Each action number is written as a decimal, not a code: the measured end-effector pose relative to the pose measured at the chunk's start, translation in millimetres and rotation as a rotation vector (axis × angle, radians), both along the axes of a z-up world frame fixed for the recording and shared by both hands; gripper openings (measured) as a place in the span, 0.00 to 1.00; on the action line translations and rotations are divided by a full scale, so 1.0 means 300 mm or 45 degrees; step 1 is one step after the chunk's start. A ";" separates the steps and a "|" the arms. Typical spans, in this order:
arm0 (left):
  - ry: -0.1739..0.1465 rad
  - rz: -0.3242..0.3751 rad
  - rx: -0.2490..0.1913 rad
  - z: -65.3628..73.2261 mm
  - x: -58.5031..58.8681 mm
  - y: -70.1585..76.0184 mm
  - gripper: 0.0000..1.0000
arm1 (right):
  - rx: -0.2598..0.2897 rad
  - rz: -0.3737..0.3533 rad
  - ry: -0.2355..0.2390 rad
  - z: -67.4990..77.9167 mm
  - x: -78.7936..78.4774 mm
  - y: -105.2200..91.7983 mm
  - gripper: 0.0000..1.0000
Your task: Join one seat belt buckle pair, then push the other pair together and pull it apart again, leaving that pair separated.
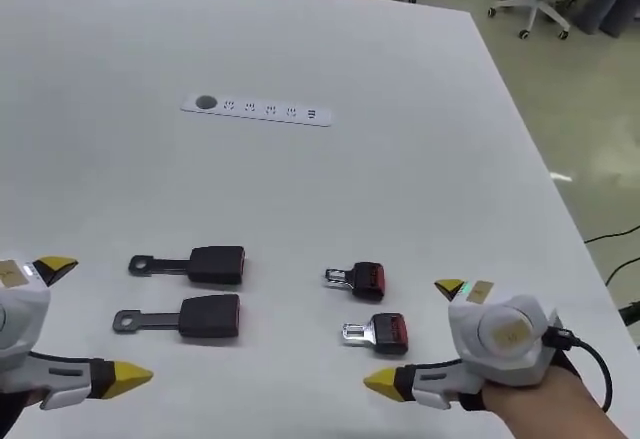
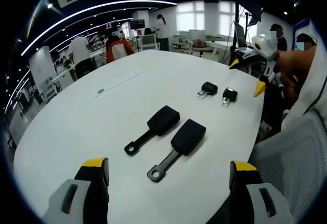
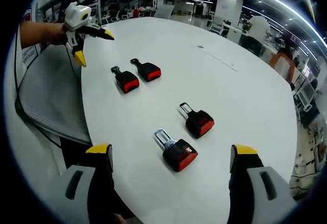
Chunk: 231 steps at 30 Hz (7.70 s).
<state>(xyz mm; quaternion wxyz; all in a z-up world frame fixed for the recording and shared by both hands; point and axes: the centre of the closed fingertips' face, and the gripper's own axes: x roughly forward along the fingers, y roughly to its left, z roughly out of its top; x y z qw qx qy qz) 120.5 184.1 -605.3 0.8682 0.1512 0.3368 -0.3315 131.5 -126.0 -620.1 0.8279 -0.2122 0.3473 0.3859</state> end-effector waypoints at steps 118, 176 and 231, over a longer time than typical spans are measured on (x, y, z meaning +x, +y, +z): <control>0.252 -0.898 0.307 -0.266 0.071 -0.280 0.33 | -0.294 0.552 0.241 -0.246 0.036 0.112 0.34; 0.259 -0.949 0.342 -0.285 0.082 -0.280 0.33 | -0.151 0.682 0.130 -0.236 0.056 0.524 0.32; 0.255 -0.980 0.361 -0.297 0.081 -0.270 0.32 | -0.118 0.709 0.121 -0.225 0.043 0.581 0.32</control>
